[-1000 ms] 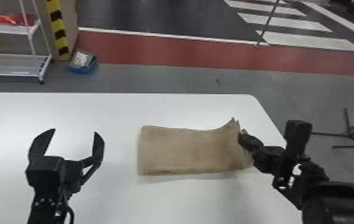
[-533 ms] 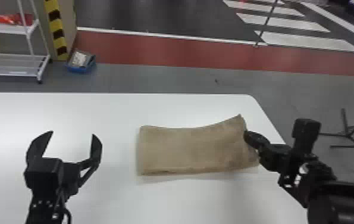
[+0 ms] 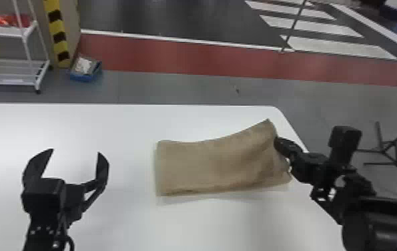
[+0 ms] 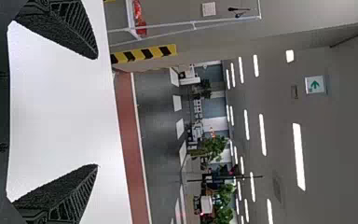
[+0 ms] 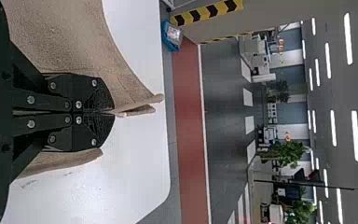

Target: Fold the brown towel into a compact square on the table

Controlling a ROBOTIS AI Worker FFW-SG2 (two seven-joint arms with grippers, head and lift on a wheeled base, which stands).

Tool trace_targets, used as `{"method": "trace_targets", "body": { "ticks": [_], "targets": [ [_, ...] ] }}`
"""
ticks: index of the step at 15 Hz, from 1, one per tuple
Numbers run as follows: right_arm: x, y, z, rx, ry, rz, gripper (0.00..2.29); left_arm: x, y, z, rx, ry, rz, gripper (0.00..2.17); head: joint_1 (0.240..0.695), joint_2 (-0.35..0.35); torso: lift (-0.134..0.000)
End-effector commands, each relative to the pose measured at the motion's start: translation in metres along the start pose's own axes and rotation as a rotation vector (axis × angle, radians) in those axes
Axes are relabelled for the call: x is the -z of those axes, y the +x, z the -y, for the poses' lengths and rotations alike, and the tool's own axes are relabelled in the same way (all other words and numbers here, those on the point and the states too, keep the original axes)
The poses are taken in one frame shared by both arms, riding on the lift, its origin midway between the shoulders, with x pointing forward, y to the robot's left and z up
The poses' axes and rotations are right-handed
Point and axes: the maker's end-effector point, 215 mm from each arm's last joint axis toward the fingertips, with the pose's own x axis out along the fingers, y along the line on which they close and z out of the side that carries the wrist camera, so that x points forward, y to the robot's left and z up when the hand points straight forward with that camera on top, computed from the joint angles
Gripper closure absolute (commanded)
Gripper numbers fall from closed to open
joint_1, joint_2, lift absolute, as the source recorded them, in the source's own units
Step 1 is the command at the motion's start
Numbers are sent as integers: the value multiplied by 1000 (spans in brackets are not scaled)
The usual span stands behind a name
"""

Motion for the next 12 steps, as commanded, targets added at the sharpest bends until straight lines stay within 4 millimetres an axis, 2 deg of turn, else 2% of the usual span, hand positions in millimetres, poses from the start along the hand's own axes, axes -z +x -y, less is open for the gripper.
{"method": "trace_targets", "body": {
  "ticks": [1, 3, 4, 5, 6, 7, 8, 10, 11, 12],
  "targets": [
    [4, -1, 20, 31, 15, -24, 1531, -1, -1, 0, -1, -6, 0, 39, 695, -244, -114],
    [37, 7, 21, 40, -12, -82, 1531, 2, -2, 3, 6, -3, -6, 39, 695, -257, -114],
    [43, 9, 23, 41, -4, -87, 1531, 2, -2, 5, 10, -4, -6, 39, 695, -262, -114],
    [35, 7, 17, 12, 16, -68, 1531, 3, -2, 4, 9, -1, -7, 39, 695, -265, -114],
    [17, 1, 16, -3, 40, -27, 1531, 3, 0, 2, 6, 1, -8, 39, 695, -268, -114],
    [-7, -8, 23, 1, 56, 22, 1531, 3, 0, 0, 3, 1, -7, 39, 695, -266, -114],
    [-19, -16, 37, 18, 75, 41, 1531, 3, -1, -2, -2, 2, -8, 39, 695, -265, -114],
    [-25, -21, 56, 40, 90, 27, 1531, 3, -1, -3, -2, 4, -7, 39, 695, -271, -114],
    [-19, -19, 65, 57, 85, 15, 1531, 5, -1, -4, -3, 5, -12, 39, 695, -290, -114],
    [-2, -12, 66, 58, 64, -19, 1531, 7, -2, -4, -2, 4, -15, 39, 695, -297, -114]
  ]
}}
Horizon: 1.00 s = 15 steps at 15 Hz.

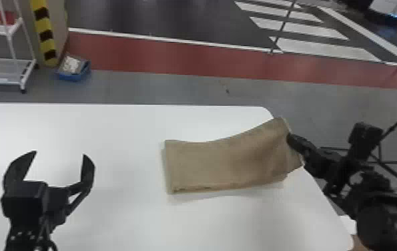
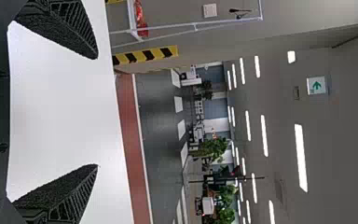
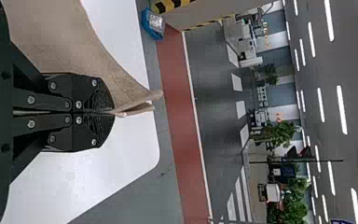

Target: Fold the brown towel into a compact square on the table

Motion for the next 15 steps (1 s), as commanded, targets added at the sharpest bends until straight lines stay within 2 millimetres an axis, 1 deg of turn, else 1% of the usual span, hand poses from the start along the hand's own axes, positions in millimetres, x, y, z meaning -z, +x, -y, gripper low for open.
{"method": "trace_targets", "body": {
  "ticks": [1, 2, 3, 4, 5, 6, 7, 8, 9, 10, 11, 12, 13, 14, 15],
  "targets": [
    [27, 14, 9, 20, -46, -42, 1531, 3, 0, 2, 4, -1, -6, 39, 695, -304, -114],
    [41, 20, 8, 16, -52, -63, 1521, 3, 0, 5, 9, -2, -6, 39, 695, -307, -114],
    [53, 25, 11, 23, -53, -86, 1258, 4, 0, 6, 12, 0, -7, 39, 695, -309, -114],
    [67, 30, 20, 56, -57, -129, 367, 4, 0, 7, 14, 0, -8, 39, 695, -309, -114],
    [77, 30, 26, 92, -52, -158, -1, 5, 0, 6, 14, 1, -8, 39, 695, -310, -114],
    [65, 27, 36, 141, -61, -114, -1, 6, 0, 6, 13, 3, -11, 39, 695, -319, -114],
    [40, 20, 37, 160, -99, -23, 26, 8, 3, 4, 9, 5, -12, 39, 695, -327, -114],
    [16, 11, 24, 134, -124, 62, 60, 8, 5, 2, 6, 7, -12, 39, 695, -335, -114],
    [9, 2, 11, 104, -138, 81, 60, 7, 5, 1, 4, 4, -12, 39, 695, -338, -114],
    [11, 0, 0, 75, -138, 71, 63, 5, 6, 3, 7, 0, -6, 39, 695, -335, -114],
    [22, 1, -11, 30, -130, 37, 157, 3, 7, 6, 12, -1, -3, 39, 695, -319, -114],
    [33, 3, -24, -17, -125, 8, 444, 2, 7, 8, 15, -1, -1, 39, 695, -310, -114],
    [42, 6, -44, -75, -123, -17, 964, 2, 7, 7, 13, -1, -1, 39, 695, -301, -114],
    [51, 10, -62, -116, -126, -41, 1592, -1, 7, 7, 10, -5, 6, 39, 695, -291, -114],
    [61, 14, -78, -153, -131, -71, 1764, -3, 7, 5, 6, -5, 14, 39, 695, -266, -114]
  ]
}}
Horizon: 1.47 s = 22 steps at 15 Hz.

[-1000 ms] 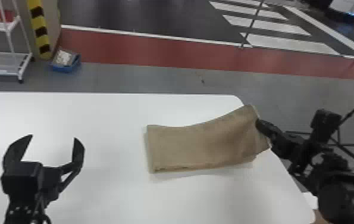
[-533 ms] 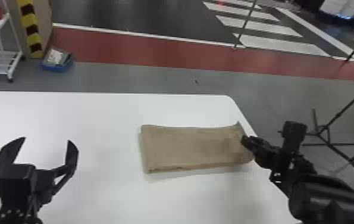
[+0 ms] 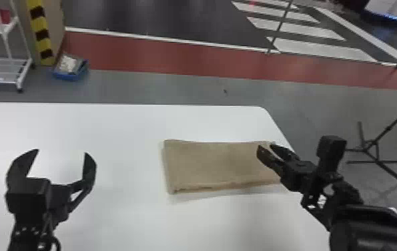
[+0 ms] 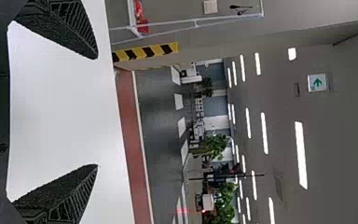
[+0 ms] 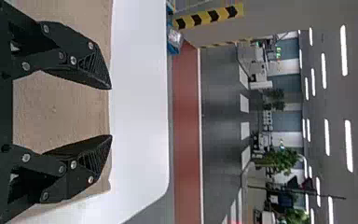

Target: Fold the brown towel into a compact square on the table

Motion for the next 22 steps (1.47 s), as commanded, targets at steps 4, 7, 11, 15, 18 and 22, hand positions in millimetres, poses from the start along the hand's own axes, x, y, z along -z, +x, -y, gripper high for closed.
{"method": "trace_targets", "body": {
  "ticks": [4, 7, 11, 15, 18, 22],
  "targets": [
    [54, 27, -80, -138, -44, -138, 1774, -8, 1, -5, -7, -3, 18, 39, 695, -197, -114],
    [76, 33, -102, -163, -34, -196, 1777, -10, 2, -8, -10, -2, 22, 39, 695, -149, -114],
    [99, 35, -142, -228, -26, -272, 1777, -12, 4, -11, -15, -1, 26, 39, 695, -107, -114],
    [111, 34, -199, -314, -11, -314, 1774, -15, 6, -9, -11, -2, 31, 39, 695, -68, -114],
    [103, 42, -249, -372, -38, -317, 1777, -17, 8, -9, -12, -2, 36, 39, 695, -15, -114],
    [85, 45, -294, -414, -16, -257, 1771, -17, 8, -9, -15, -4, 36, 39, 695, 50, -114]
  ]
}}
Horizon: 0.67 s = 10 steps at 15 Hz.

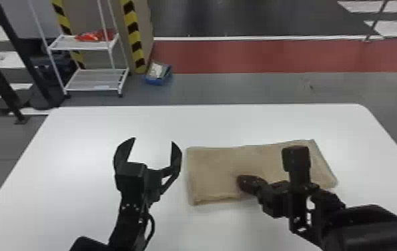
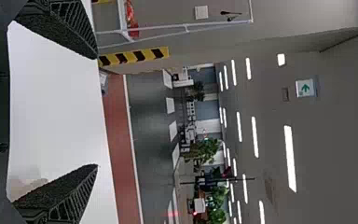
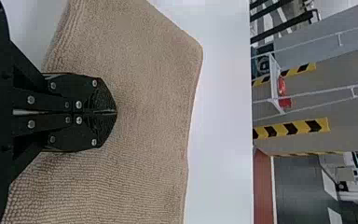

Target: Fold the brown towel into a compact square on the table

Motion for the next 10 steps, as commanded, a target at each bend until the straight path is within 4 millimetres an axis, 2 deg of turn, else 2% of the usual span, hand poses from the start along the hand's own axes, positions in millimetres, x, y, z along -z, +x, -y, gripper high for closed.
{"method": "trace_targets", "body": {
  "ticks": [1, 2, 3, 4, 5, 6, 9, 10],
  "targets": [
    [-25, -8, -10, -2, -7, 78, 1767, 0, 0, 0, -1, -1, 1, 39, 695, 77, -114],
    [-38, -19, -2, 17, -2, 115, 1727, 0, 0, -2, -4, 0, 1, 39, 695, 81, -114],
    [-57, -34, 12, 39, 13, 173, 1386, 0, 0, -2, -4, 1, 1, 39, 695, 83, -114],
    [-72, -51, 31, 64, 27, 223, 758, 0, 0, 0, 2, 0, 1, 39, 695, 79, -114],
    [-77, -63, 50, 95, 40, 242, 178, 0, 0, 3, 8, -1, 1, 39, 695, 69, -114],
    [-79, -77, 79, 139, 59, 255, -1, 0, -1, 8, 18, 0, 0, 46, 695, 41, -114],
    [-69, -121, 169, 281, 92, 260, 56, 1, 3, 33, 62, -4, -1, 83, 695, -42, -114],
    [-60, -133, 200, 325, 107, 251, 60, 4, 8, 45, 104, -10, -16, 316, 695, -79, -114]
  ]
}}
